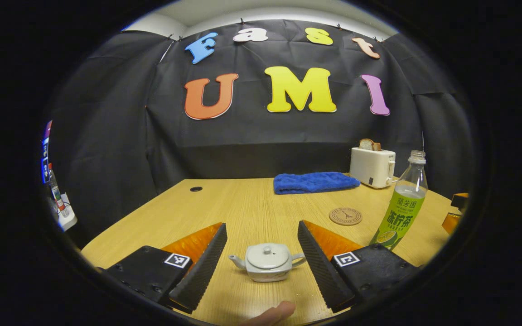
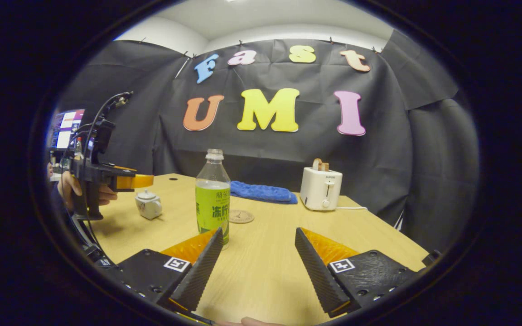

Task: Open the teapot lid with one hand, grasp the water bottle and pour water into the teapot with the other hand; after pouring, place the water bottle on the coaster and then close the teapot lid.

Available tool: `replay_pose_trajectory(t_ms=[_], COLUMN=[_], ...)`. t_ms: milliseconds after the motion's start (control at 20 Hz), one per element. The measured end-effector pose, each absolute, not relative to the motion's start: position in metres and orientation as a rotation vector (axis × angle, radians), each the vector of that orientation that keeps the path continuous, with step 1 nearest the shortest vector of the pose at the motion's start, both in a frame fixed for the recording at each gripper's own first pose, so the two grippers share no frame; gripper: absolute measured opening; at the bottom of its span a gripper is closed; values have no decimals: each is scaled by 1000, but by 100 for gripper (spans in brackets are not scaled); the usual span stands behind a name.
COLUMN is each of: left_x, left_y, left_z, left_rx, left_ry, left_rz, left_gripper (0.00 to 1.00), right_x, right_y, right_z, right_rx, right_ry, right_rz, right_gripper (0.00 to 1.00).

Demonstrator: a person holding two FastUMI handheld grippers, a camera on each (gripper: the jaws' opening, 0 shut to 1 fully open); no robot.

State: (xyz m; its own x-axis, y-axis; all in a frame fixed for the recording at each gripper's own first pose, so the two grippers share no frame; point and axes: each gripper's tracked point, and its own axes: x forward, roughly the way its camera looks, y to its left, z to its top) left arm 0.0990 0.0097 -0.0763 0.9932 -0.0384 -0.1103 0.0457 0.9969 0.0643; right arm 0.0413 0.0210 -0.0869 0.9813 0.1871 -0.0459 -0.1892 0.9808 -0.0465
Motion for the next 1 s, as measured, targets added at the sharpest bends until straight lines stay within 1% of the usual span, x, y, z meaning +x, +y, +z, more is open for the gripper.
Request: replay_pose_trajectory(t_ms=[100, 150, 200, 250, 300, 350, 400, 450, 500, 550, 600, 650, 700, 750, 800, 1000], left_x=[103, 105, 106, 105, 105, 107, 108, 110, 110, 111, 111, 111, 110, 110, 111, 110], left_y=[7, 5, 0, -6, -8, -9, -9, -7, -3, -1, 2, 5, 7, 8, 7, 6], left_z=[-85, -87, -88, -87, -88, -90, -93, -96, -96, -93, -93, -93, -92, -93, -93, -91], left_rx=[71, 67, 60, 55, 55, 58, 62, 68, 71, 70, 63, 56, 51, 46, 47, 77], left_ry=[135, 144, 142, 137, 132, 131, 137, 142, 140, 137, 135, 129, 122, 121, 123, 127], left_rz=[-50, -60, -83, -106, -117, -122, -117, -105, -91, -79, -69, -61, -50, -47, -42, -18], left_gripper=[95, 89, 87, 80, 76, 67, 63, 55, 52, 43, 36, 25, 22, 13, 10, 6], right_x=[43, 44, 46, 48, 50, 53, 54, 55, 56, 57, 58, 57, 57, 57, 57, 55], right_y=[23, 23, 21, 21, 21, 22, 22, 22, 22, 22, 20, 20, 20, 20, 20, 27], right_z=[-92, -93, -94, -95, -97, -98, -101, -103, -104, -103, -104, -103, -104, -104, -106, -104], right_rx=[-22, -13, -10, -10, -7, -1, 8, 15, 18, 15, 13, 13, 8, 2, -3, 2], right_ry=[47, 48, 47, 48, 52, 58, 67, 75, 79, 80, 80, 80, 83, 84, 85, 92], right_rz=[221, 226, 227, 225, 225, 229, 233, 236, 237, 233, 230, 230, 228, 225, 222, 231], right_gripper=[96, 96, 99, 95, 95, 95, 95, 95, 95, 95, 98, 95, 98, 95, 95, 95])
